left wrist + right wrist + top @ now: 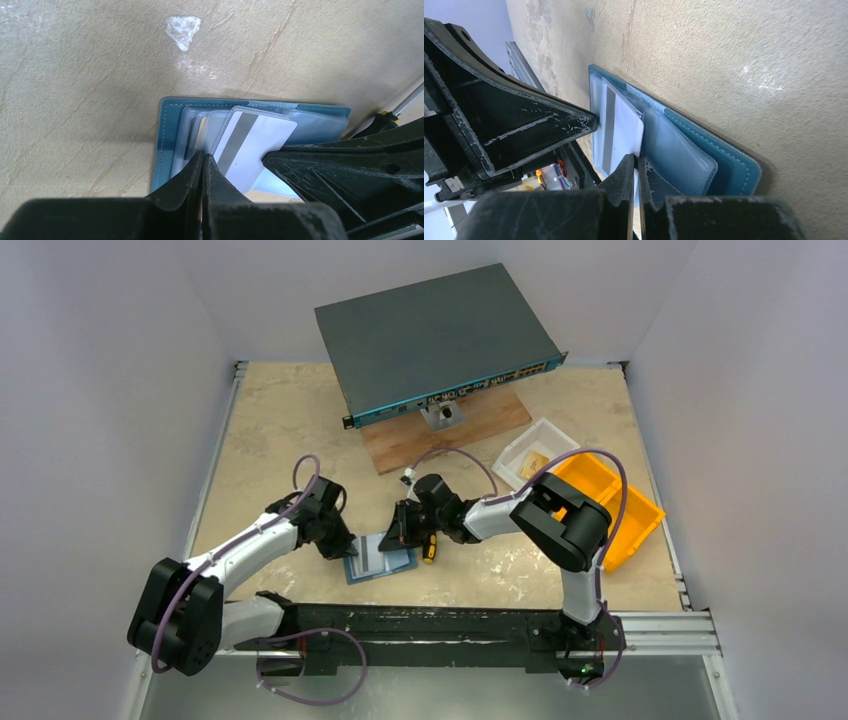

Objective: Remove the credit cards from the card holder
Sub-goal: Remove the credit card from the card holder.

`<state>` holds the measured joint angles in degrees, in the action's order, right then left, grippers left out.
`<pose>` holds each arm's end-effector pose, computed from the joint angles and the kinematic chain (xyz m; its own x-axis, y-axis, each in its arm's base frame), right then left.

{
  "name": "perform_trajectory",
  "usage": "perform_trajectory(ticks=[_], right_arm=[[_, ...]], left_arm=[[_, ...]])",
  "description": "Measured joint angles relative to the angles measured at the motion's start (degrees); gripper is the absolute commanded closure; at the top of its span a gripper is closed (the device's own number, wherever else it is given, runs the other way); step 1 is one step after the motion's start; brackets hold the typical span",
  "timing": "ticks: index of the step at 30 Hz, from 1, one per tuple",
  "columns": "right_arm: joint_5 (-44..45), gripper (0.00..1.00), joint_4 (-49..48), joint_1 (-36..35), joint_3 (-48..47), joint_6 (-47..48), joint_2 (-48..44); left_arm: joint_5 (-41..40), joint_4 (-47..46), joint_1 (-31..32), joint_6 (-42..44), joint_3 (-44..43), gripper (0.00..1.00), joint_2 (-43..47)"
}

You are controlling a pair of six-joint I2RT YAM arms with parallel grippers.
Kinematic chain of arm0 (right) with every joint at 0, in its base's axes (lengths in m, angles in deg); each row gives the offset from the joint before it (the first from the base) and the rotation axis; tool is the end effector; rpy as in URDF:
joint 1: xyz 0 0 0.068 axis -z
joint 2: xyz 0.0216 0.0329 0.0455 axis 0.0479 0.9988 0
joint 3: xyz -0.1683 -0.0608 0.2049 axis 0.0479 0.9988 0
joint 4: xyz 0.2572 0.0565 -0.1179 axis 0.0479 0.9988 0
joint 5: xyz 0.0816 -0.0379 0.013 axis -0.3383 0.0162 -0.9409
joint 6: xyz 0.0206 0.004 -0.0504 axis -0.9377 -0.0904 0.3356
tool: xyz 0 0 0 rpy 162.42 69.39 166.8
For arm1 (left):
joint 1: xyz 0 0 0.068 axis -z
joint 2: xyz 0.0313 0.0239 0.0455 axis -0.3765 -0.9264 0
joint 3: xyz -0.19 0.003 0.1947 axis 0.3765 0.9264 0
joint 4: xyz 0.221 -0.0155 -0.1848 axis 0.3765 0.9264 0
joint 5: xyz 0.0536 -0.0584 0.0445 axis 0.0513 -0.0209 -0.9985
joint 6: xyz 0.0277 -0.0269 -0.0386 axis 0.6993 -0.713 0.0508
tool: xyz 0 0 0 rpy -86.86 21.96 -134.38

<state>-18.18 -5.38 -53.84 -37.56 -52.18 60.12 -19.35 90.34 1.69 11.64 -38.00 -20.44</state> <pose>0.2327 0.3137 0.0881 -0.9729 -0.0203 -0.2303 -0.2030 0.5518 0.8089 0.1975 -0.0898 0.1416 -0.8182 -0.5599 -0.1305 -0.4967 0.8028 -0.3298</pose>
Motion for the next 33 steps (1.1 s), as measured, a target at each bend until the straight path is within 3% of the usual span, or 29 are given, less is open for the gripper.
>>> perform_trajectory(ticks=[3, 8, 11, 18, 25, 33], right_arm=[[0.13, 0.99, 0.42, 0.00, 0.00, 0.02, -0.02], [0.55, 0.86, 0.79, 0.04, 0.13, 0.07, -0.42], [0.48, 0.84, 0.55, 0.15, 0.74, -0.07, -0.66], [-0.83, 0.86, -2.97, 0.15, 2.19, -1.77, -0.63], [-2.14, 1.00, -5.44, 0.15, 3.10, -3.50, -0.61], [-0.70, 1.00, -3.37, 0.39, 3.15, -3.61, -0.68]], left_arm=[[0.20, -0.31, 0.00, -0.35, -0.24, 1.00, -0.61], [0.22, -0.48, 0.00, -0.46, -0.33, 1.00, -0.85], [0.24, -0.55, 0.00, -0.46, -0.33, 1.00, -0.90], [0.31, -0.92, 0.00, -0.50, -0.37, 1.00, -1.16], [0.35, -0.92, 0.00, -0.48, -0.50, 1.00, -1.36], [0.26, -0.61, 0.00, -1.38, -0.68, 1.00, -1.57]])
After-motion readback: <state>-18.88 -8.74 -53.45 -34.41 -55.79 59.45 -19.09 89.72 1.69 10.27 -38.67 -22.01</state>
